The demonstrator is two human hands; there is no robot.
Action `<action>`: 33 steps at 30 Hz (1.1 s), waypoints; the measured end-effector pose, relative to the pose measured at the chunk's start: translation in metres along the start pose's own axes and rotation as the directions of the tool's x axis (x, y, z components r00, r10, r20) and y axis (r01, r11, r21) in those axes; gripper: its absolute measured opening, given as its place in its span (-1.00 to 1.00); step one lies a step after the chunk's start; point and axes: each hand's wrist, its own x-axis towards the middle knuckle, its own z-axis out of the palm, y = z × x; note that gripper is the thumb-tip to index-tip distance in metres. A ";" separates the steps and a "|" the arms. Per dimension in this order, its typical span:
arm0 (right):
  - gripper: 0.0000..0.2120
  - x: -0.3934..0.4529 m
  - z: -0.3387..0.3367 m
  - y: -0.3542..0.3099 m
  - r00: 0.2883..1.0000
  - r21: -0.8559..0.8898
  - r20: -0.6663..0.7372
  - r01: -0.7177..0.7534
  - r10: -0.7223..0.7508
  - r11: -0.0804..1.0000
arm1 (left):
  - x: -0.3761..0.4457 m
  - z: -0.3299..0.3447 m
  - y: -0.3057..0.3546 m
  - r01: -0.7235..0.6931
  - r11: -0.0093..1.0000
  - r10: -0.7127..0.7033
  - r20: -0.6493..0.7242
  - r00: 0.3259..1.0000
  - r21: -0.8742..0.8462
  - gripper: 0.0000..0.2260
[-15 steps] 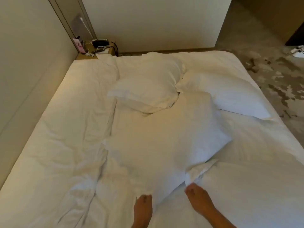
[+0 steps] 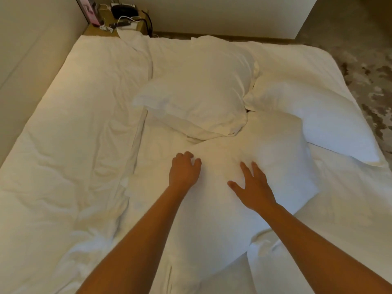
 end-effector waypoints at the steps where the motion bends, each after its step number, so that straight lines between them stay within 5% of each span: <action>1: -0.09 0.009 0.007 -0.001 0.999 -0.021 0.029 -0.026 0.027 0.999 | 0.019 0.000 -0.005 -0.008 0.999 0.008 0.006 1.000 0.054 -0.57; 6: 0.00 0.032 0.052 0.010 0.995 -0.157 0.049 -0.077 0.085 0.985 | 0.083 0.012 -0.039 -0.012 0.930 -0.016 0.074 0.997 0.367 -0.40; 11: 0.01 0.052 0.074 0.023 0.995 -0.205 0.046 -0.075 0.086 0.976 | 0.116 0.024 -0.053 -0.008 0.868 -0.085 0.166 0.982 0.497 -0.08; 17: -0.03 0.054 0.091 0.025 0.995 -0.231 0.038 -0.081 0.092 0.970 | 0.125 0.032 -0.066 0.121 0.907 -0.246 0.274 0.930 0.403 0.13; 33: 0.00 -0.048 0.079 0.053 0.986 -0.178 0.146 -0.056 0.082 0.982 | -0.032 0.035 -0.053 -0.040 0.962 0.002 0.140 0.990 0.270 -0.23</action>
